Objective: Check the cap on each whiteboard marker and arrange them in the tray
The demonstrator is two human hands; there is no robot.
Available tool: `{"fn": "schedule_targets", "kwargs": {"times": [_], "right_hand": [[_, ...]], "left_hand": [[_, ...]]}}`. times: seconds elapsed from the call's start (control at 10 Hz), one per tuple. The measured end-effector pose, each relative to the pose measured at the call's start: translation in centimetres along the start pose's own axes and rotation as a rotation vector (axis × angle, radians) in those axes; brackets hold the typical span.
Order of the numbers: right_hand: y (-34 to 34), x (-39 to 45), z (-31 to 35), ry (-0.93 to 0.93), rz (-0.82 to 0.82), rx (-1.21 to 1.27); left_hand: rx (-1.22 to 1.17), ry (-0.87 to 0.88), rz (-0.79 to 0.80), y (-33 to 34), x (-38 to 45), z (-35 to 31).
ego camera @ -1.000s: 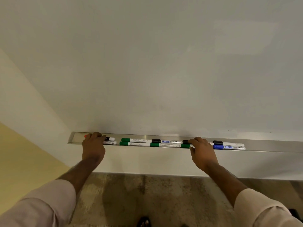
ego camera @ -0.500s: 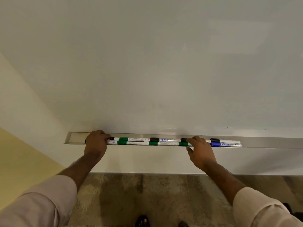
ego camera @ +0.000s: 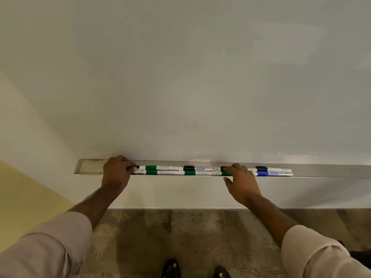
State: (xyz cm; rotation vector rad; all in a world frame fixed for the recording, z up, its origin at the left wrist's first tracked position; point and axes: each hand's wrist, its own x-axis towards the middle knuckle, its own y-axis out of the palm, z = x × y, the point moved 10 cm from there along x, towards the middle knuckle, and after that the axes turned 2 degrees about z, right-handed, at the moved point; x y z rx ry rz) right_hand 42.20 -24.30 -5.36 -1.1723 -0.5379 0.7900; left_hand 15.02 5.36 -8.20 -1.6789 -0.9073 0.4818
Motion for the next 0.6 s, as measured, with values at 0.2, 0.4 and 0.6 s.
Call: {"fn": "schedule_targets", "kwargs": {"times": [0.2,0.4,0.6], "right_hand": [[0.0,0.2,0.2,-0.010,-0.001,0.018],[-1.3,0.1,0.1,-0.049,-0.006,0.030],[-4.1,-0.4,0.1,-0.116,-0.113,0.045]], "left_hand": [[0.032,0.028,-0.003,0.2,-0.2,-0.3],[0.052,-0.005,-0.035,-1.0,-1.2,-1.4],[-0.046,0.140,-0.084,-2.8,-4.2,-9.8]]}}
